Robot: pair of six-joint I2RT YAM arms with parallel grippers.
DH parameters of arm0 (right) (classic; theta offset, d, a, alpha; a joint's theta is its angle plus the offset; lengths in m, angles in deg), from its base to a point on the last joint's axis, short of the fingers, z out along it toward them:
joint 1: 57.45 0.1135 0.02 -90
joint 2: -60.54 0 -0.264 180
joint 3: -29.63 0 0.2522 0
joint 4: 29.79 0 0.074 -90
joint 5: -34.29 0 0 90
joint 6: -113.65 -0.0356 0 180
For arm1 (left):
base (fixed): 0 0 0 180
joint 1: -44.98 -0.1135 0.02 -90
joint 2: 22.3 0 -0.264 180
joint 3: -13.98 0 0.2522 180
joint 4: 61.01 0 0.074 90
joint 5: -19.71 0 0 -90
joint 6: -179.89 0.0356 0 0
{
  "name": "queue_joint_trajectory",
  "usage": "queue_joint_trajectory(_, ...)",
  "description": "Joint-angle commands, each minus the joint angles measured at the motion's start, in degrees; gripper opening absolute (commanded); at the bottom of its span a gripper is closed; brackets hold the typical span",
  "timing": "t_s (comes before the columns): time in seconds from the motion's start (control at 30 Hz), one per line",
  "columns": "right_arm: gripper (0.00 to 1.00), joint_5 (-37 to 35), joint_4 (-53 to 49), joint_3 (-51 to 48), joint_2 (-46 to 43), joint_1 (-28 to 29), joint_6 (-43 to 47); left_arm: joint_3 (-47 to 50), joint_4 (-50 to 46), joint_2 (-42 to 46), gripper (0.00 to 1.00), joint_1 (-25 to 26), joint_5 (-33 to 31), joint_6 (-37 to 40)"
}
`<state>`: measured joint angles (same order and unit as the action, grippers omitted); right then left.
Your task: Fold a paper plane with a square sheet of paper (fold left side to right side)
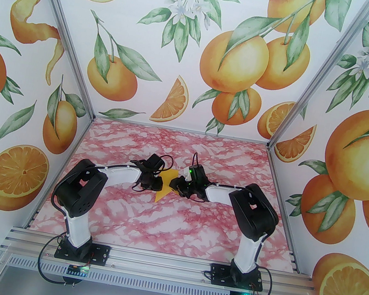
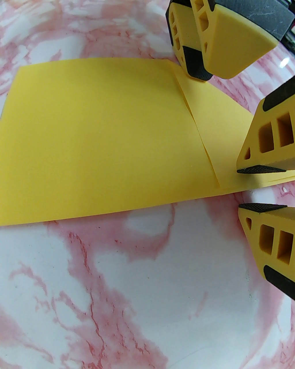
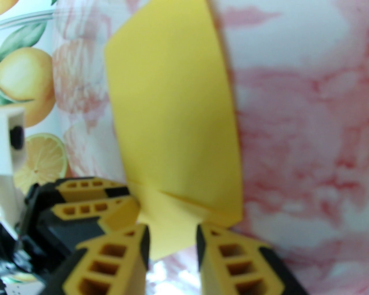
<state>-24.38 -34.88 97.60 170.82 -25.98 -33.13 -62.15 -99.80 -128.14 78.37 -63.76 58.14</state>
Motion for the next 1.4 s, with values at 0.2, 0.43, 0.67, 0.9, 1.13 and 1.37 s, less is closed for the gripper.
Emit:
queue_joint_trajectory(0.2,0.37,-12.9,-14.2,2.98,-6.0,0.27,6.66,0.67,0.07,-5.42,0.18,1.09,3.14,-3.53)
queue_joint_trajectory(0.43,0.37,-8.32,-12.04,5.14,-0.69,0.74,4.86,0.23,0.6,-6.11,0.18,2.36,3.66,-4.29)
queue_joint_trajectory(0.67,0.37,-7.34,-10.0,4.56,0.6,1.31,1.88,0.32,1.0,-6.49,0.17,2.54,4.2,-4.73)
queue_joint_trajectory(0.9,0.38,-12.27,-11.92,1.71,-2.64,2.28,-1.5,0.22,1.03,-6.99,0.17,2.65,4.38,-4.99)
queue_joint_trajectory(1.13,0.38,-12.32,-11.44,1.32,-2.77,3.05,-3.47,0.05,1.02,-7.18,0.16,2.86,4.33,-5.03)
queue_joint_trajectory(1.37,0.36,-5.44,0.77,1.25,0.54,3.06,-5.78,-0.34,2.05,-6.97,0.16,3.67,5.59,-5.34)
